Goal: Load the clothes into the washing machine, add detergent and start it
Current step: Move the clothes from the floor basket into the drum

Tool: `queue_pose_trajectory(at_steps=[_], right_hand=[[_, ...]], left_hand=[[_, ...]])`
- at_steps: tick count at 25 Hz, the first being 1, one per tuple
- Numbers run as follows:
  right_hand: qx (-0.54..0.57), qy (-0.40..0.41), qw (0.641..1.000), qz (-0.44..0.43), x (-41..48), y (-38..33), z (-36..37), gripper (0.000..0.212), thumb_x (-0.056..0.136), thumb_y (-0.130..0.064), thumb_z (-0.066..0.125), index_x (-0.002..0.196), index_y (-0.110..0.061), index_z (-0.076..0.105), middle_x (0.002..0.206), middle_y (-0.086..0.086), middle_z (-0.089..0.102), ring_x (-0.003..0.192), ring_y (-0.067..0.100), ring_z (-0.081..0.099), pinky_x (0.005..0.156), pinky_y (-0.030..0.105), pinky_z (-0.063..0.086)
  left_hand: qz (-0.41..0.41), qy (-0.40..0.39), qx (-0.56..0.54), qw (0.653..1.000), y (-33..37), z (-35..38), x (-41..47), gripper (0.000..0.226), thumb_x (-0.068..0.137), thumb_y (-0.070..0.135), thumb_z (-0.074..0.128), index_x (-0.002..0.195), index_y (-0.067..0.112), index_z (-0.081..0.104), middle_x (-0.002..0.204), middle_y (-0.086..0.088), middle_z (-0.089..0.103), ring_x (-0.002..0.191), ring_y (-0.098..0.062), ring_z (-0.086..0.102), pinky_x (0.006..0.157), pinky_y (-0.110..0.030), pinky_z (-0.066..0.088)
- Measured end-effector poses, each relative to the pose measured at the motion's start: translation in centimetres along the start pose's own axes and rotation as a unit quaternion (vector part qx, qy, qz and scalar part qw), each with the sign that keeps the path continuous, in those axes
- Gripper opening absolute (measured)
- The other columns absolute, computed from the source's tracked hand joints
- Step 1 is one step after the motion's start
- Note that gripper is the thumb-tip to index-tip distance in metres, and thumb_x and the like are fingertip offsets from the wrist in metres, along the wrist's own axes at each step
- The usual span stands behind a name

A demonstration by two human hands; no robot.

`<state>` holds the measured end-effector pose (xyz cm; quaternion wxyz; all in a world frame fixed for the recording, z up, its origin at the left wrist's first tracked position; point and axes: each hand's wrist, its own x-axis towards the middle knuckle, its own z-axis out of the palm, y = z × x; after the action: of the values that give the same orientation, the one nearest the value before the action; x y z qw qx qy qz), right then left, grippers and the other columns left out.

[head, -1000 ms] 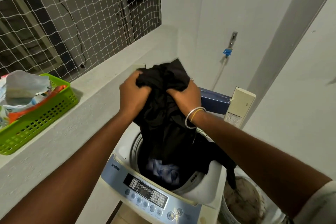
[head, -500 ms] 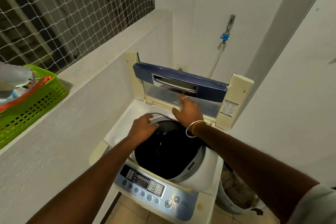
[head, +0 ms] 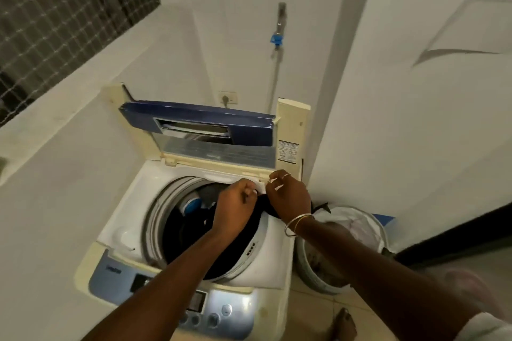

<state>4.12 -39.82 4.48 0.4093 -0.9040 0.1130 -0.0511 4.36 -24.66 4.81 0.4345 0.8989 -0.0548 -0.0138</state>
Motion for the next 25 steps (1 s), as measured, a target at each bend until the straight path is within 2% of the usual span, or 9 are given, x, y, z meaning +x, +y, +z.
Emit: queue_pose_trajectory(at_steps=[4,7,9,10,13,16,18,22,25], right_hand=[[-0.012,-0.013,0.997,0.08,1.2,7.4,-1.9,0.027,0.092,-0.022,0.058,0.118,-0.025,0.062,0.11,0.0,0.071,0.101,0.019,0.067,0.08,0.019,0.045],[0.002,-0.119,0.985,0.122,2.3,12.1,-2.1,0.062,0.086,-0.027,0.069,0.142,-0.022,0.043,0.136,0.003,0.056,0.126,0.022,0.055,0.104,0.029,0.043],[0.029,-0.198,0.973,0.116,2.4,13.7,-2.0,0.087,0.082,-0.037,0.076,0.152,-0.017,0.028,0.144,0.006,0.049,0.134,0.024,0.047,0.111,0.033,0.039],[0.05,-0.228,0.967,0.107,2.3,14.3,-1.8,0.089,0.082,-0.037,0.077,0.152,-0.012,0.028,0.144,0.008,0.049,0.134,0.024,0.047,0.111,0.032,0.038],[0.075,-0.247,0.959,0.116,2.2,15.3,-1.1,0.067,0.085,-0.036,0.075,0.14,-0.014,0.042,0.123,0.006,0.058,0.115,0.022,0.056,0.094,0.025,0.042],[0.039,-0.193,0.974,0.115,1.6,14.9,0.0,0.032,0.086,-0.031,0.073,0.1,-0.018,0.047,0.085,-0.006,0.049,0.085,0.016,0.052,0.074,0.022,0.035],[0.045,-0.152,0.983,0.091,1.0,13.5,0.1,0.027,0.087,-0.024,0.072,0.088,-0.022,0.045,0.074,-0.011,0.044,0.073,0.013,0.049,0.068,0.019,0.034],[0.074,-0.104,0.992,-0.025,0.1,7.7,1.1,0.019,0.087,-0.012,0.065,0.09,-0.021,0.048,0.074,-0.012,0.049,0.073,0.008,0.05,0.068,0.007,0.036],[0.136,-0.106,0.984,-0.052,0.7,1.6,3.7,0.017,0.085,-0.009,0.064,0.088,-0.022,0.052,0.076,-0.008,0.056,0.072,0.005,0.053,0.069,0.01,0.038]], left_hand=[[-0.02,-0.097,0.053,0.994,1.8,7.6,1.4,0.032,0.093,0.007,0.06,0.123,0.018,0.065,0.119,-0.001,0.066,0.109,-0.015,0.063,0.099,-0.027,0.049],[-0.023,-0.171,0.148,0.974,0.6,11.6,2.3,0.054,0.089,0.011,0.066,0.14,0.018,0.052,0.137,-0.008,0.054,0.125,-0.024,0.056,0.109,-0.035,0.045],[-0.016,-0.182,0.205,0.962,-0.6,12.9,2.7,0.062,0.087,0.017,0.066,0.145,0.021,0.045,0.141,-0.009,0.049,0.127,-0.027,0.053,0.109,-0.039,0.046],[-0.019,-0.178,0.217,0.96,-0.9,13.3,2.8,0.063,0.088,0.016,0.065,0.146,0.022,0.043,0.141,-0.009,0.048,0.127,-0.027,0.053,0.109,-0.039,0.046],[-0.019,-0.169,0.198,0.965,-1.2,13.3,3.1,0.053,0.088,0.013,0.063,0.138,0.021,0.047,0.13,-0.005,0.052,0.115,-0.019,0.055,0.101,-0.037,0.05],[-0.004,-0.166,0.158,0.973,-1.6,12.3,3.0,0.017,0.088,0.014,0.063,0.1,0.024,0.055,0.097,0.004,0.059,0.091,-0.015,0.06,0.078,-0.031,0.049],[0.002,-0.157,0.153,0.976,-1.9,11.4,2.6,0.02,0.089,0.011,0.06,0.083,0.026,0.048,0.082,0.006,0.054,0.079,-0.016,0.058,0.068,-0.028,0.044],[-0.028,-0.062,0.074,0.995,-2.6,7.2,1.5,0.021,0.087,0.002,0.055,0.087,0.023,0.052,0.085,0.007,0.057,0.079,-0.008,0.057,0.071,-0.027,0.049],[-0.039,0.023,0.021,0.999,-3.3,1.8,1.3,0.02,0.085,-0.001,0.054,0.09,0.018,0.054,0.083,0.005,0.06,0.079,-0.011,0.06,0.071,-0.025,0.048]])
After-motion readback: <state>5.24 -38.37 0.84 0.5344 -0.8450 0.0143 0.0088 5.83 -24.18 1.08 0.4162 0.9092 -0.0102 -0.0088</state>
